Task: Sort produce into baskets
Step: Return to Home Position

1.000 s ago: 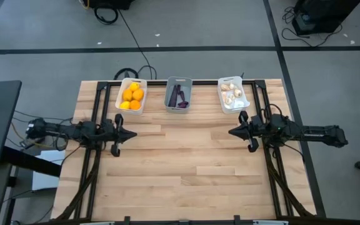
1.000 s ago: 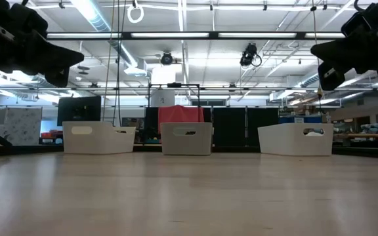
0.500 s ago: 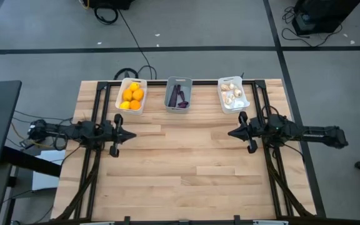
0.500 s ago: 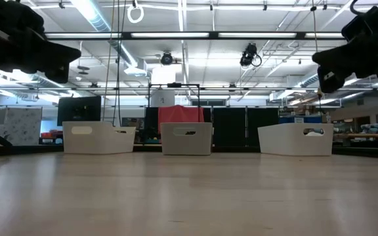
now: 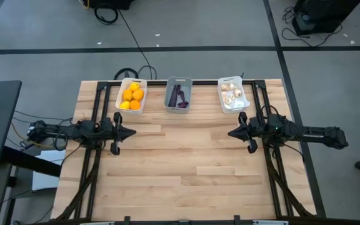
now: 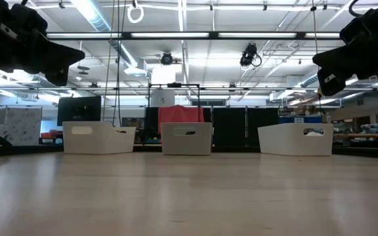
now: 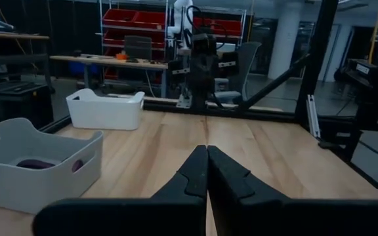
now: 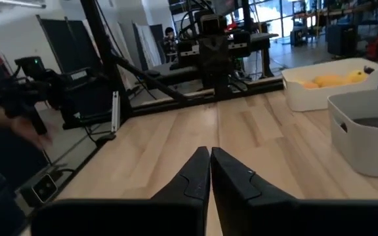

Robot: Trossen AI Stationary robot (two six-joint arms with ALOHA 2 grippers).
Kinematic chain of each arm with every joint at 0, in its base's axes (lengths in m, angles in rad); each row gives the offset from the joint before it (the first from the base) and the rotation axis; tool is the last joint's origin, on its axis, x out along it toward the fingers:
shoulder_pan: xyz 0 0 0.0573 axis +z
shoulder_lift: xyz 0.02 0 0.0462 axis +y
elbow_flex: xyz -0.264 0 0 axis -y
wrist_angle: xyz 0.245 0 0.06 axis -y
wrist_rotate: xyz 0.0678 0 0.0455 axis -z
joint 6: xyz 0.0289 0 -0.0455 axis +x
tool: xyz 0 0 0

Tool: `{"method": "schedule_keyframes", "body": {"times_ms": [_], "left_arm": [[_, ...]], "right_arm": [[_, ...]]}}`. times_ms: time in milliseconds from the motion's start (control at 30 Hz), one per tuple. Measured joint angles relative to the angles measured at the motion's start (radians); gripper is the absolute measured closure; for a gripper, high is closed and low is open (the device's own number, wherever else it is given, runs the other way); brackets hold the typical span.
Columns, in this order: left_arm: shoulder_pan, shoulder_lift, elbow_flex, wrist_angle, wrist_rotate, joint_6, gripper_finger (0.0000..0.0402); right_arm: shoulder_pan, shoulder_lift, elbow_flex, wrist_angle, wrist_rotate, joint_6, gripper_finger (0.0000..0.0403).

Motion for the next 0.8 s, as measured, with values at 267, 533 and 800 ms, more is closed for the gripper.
{"method": "schedule_keyframes", "body": {"times_ms": [267,533,800], "left_arm": [[0.0,0.0,0.0,0.008,0.002,-0.002,0.039],[0.0,0.0,0.0,0.008,0.003,-0.002,0.039],[0.0,0.0,0.0,0.009,0.004,-0.002,0.039]], "right_arm": [[0.0,0.0,0.0,0.001,0.0,0.013,0.0374],[0.0,0.0,0.0,0.001,0.0,0.013,0.0375],[0.0,0.0,0.0,0.001,0.0,0.013,0.0375]]}}
